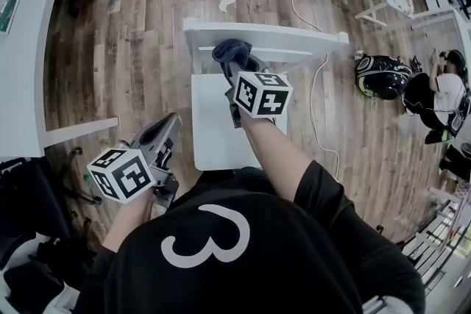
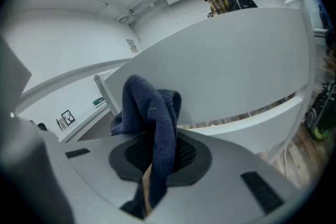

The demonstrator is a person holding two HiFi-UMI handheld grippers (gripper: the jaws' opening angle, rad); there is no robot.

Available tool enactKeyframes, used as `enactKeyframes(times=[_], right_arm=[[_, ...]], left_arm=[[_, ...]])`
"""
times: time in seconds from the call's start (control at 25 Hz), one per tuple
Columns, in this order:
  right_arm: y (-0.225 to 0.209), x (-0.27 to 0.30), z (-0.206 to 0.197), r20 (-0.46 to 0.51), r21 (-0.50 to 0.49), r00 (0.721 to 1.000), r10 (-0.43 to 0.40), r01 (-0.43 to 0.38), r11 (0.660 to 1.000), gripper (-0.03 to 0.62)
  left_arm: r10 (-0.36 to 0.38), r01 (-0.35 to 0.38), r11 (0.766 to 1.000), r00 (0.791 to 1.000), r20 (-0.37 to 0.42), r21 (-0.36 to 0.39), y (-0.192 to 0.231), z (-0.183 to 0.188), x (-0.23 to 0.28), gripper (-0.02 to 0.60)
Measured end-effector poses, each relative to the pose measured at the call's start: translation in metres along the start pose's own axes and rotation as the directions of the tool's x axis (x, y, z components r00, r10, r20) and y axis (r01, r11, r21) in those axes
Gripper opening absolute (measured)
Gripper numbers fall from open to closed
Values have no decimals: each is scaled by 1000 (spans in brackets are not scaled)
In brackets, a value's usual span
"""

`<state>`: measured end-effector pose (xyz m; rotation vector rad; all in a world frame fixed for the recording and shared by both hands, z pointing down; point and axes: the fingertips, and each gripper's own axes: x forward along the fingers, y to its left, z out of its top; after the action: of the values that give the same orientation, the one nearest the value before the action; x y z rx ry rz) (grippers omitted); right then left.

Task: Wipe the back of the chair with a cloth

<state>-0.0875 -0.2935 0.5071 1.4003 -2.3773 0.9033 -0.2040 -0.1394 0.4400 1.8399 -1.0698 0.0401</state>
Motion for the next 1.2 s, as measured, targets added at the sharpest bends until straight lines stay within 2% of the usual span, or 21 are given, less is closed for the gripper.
enactKeyframes(times=[0.52, 0.84, 1.0, 1.2], right_arm=[[-99, -52, 15, 34, 68, 987, -156, 153, 986, 51], [-176, -94, 26, 73, 143, 953, -295, 282, 949, 51], [-198, -105, 30, 80, 156, 945, -316, 301, 941, 51], [-204, -109, 29, 81, 193, 950, -303, 283, 939, 51]], left_arm=[[-107, 116, 990, 988, -108, 79, -57, 3, 61, 12], [-121, 138, 985, 981, -153, 105, -72, -3, 81, 14], [-125, 145, 983, 978, -167, 113, -80, -9, 88, 14], [-114, 134, 984, 980, -162, 118, -84, -10, 89, 14]])
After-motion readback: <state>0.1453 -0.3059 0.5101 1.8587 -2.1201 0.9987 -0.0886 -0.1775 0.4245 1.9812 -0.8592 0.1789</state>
